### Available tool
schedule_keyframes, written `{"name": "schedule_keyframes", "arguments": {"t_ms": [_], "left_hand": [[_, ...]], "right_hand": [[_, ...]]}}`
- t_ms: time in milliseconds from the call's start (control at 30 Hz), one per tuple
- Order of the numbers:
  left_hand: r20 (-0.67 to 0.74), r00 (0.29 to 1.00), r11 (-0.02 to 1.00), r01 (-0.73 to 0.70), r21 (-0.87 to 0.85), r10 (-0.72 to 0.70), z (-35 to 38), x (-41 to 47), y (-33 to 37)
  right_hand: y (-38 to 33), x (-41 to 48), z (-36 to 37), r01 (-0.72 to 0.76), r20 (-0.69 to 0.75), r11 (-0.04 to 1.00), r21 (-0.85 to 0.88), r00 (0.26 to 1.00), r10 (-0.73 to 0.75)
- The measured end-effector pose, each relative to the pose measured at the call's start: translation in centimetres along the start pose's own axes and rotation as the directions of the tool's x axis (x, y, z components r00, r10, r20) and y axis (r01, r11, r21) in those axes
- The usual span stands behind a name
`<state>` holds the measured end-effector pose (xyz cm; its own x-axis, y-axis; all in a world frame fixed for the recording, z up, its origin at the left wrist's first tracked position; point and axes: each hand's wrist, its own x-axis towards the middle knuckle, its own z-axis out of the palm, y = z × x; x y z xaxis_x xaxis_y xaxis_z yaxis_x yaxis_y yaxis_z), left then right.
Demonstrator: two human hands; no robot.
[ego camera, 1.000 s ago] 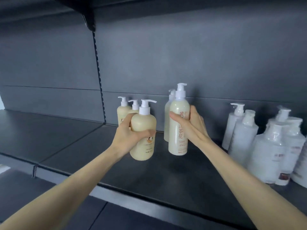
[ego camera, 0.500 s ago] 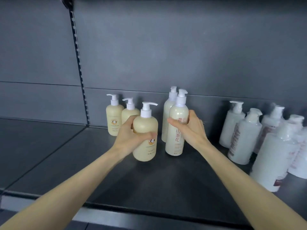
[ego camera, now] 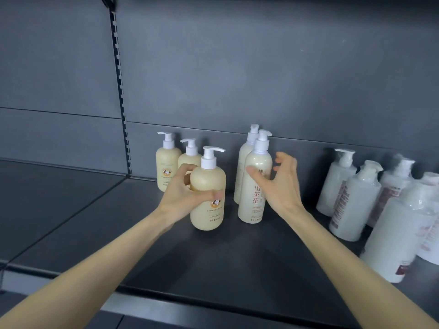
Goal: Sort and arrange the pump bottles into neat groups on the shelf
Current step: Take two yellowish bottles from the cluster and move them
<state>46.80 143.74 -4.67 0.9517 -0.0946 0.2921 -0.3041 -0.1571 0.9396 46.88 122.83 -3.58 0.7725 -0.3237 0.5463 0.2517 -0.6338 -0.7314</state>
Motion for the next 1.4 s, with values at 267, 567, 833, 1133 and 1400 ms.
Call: {"name": "schedule_keyframes", "arguments": {"t_ms": [267, 567, 833, 1133, 1400], "left_hand": [[0.042, 0.998, 0.999, -0.039, 0.001, 0.039, -4.2, 0.4, -0.9], [0.147, 0.987, 0.995, -0.075, 0.072, 0.063, -11.5, 2.3, -2.9], [0.254, 0.961, 0.991, -0.127, 0.052, 0.110, -14.8, 4.9, -4.5], [0.318, 0.944, 0.876, -0.227, 0.425, 0.090, -16.4, 4.3, -5.7], [0.360, 0.905, 0.639, -0.418, 0.645, 0.229, -16.7, 1.7, -4.7]], "right_hand": [[-4.8, -2.0, 2.9, 0.104, 0.108, 0.968, 0.230, 0.985, -0.132], [-8.7, -2.4, 12.1, -0.032, 0.440, 0.949, 0.313, 0.891, -0.115], [-10.9, -2.3, 15.1, -0.014, 0.390, 0.974, 0.226, 0.917, -0.078], [-11.3, -3.5, 14.0, -0.026, 0.392, 0.999, 0.039, 0.920, 0.009], [-10.6, -5.9, 9.7, -0.008, 0.317, 0.970, -0.241, 0.944, 0.087]]}}
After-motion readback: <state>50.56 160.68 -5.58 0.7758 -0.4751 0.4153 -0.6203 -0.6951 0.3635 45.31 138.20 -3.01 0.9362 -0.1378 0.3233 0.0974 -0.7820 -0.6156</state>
